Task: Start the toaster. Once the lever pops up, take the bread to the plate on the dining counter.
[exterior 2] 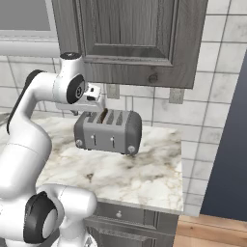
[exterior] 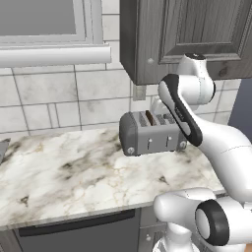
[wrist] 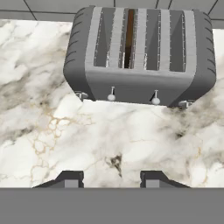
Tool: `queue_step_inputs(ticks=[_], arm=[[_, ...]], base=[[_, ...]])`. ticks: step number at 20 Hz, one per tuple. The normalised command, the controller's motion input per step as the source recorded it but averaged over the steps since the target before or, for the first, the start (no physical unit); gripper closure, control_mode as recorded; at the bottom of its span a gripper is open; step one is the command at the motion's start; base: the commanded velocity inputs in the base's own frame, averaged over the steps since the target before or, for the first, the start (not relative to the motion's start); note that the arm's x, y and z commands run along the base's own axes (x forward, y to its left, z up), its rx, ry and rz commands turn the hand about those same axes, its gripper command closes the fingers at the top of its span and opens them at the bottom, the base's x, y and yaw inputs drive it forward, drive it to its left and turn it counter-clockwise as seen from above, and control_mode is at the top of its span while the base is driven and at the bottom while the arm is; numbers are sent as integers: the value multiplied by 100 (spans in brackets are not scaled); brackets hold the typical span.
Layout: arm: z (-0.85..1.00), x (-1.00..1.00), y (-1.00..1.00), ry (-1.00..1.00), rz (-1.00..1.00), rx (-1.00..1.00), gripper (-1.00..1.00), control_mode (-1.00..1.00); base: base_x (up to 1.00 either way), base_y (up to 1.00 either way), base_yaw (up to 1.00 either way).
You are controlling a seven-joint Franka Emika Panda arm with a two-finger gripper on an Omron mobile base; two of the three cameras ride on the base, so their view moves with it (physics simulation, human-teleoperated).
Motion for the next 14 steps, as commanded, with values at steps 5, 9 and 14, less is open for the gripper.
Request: queue_step_inputs(ticks=[5, 9, 14], arm=[[-5, 0, 0, 0, 0, 0, -100, -100], [-28, 0, 0, -1, 0, 0, -100, -100], [-35, 0, 0, -9, 0, 0, -100, -100]], base=[[0, 0, 0], [0, 0, 0], [0, 0, 0]])
